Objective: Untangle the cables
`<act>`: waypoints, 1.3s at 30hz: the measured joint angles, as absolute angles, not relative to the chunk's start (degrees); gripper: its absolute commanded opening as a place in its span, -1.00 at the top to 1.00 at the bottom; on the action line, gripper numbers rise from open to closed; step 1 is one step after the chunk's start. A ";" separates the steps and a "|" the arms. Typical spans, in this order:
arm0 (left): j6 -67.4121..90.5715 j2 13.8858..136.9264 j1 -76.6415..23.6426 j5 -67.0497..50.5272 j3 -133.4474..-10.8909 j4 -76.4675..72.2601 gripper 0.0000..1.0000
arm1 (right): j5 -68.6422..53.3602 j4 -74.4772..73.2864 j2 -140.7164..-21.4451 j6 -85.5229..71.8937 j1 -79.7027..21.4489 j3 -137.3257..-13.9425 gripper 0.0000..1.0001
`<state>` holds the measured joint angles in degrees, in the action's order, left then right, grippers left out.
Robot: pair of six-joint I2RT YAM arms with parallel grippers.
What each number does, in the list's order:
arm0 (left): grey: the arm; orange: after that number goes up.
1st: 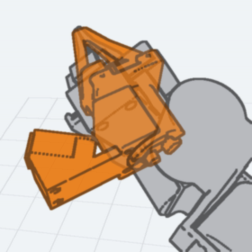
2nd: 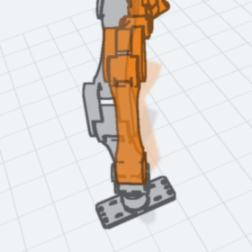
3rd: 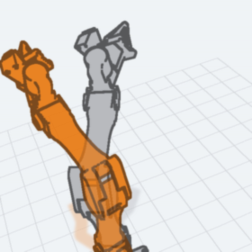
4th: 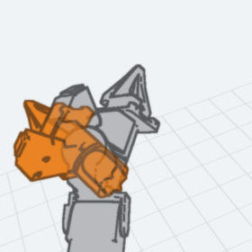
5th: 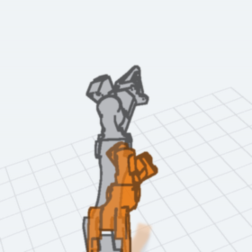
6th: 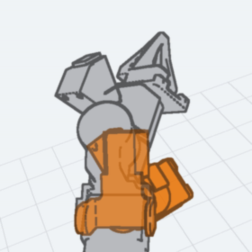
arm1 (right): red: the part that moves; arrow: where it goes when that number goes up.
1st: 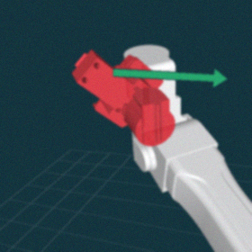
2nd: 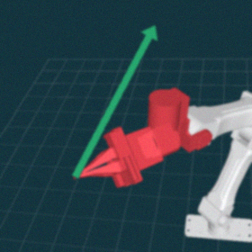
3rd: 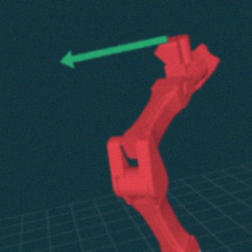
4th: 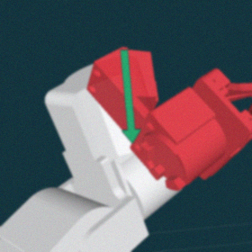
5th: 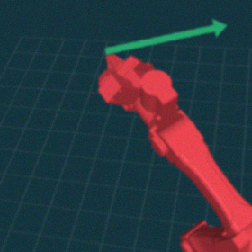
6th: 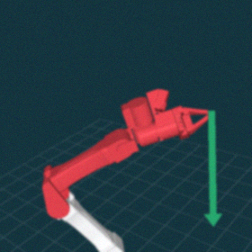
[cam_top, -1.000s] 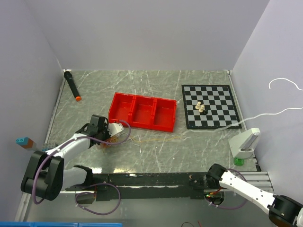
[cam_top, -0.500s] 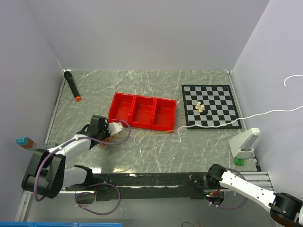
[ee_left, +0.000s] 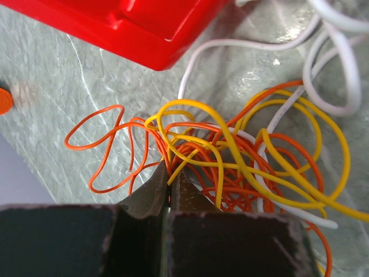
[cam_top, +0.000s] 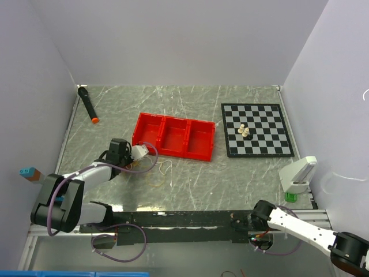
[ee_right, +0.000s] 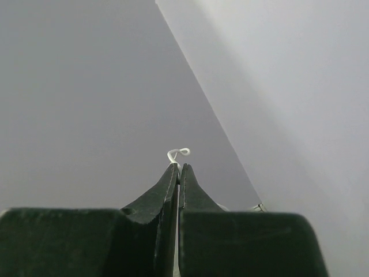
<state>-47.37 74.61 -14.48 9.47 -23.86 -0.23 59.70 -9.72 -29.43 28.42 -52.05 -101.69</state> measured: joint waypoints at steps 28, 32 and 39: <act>-35.75 63.79 -12.95 -13.34 -39.68 34.11 0.98 | 45.65 -14.13 -56.31 8.29 -55.46 -94.48 1.00; -35.73 62.59 -12.95 -13.78 -39.44 35.05 0.98 | 41.98 -14.46 -59.68 3.53 -51.27 -94.48 1.00; -35.75 60.66 -12.95 -13.72 -38.02 34.96 0.98 | 34.39 -16.97 -65.12 -4.95 -43.57 -92.20 1.00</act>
<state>-35.75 60.66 -12.95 -13.72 -38.02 34.96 34.39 -16.97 -65.12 -4.95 -43.57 -92.20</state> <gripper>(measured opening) 0.029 0.021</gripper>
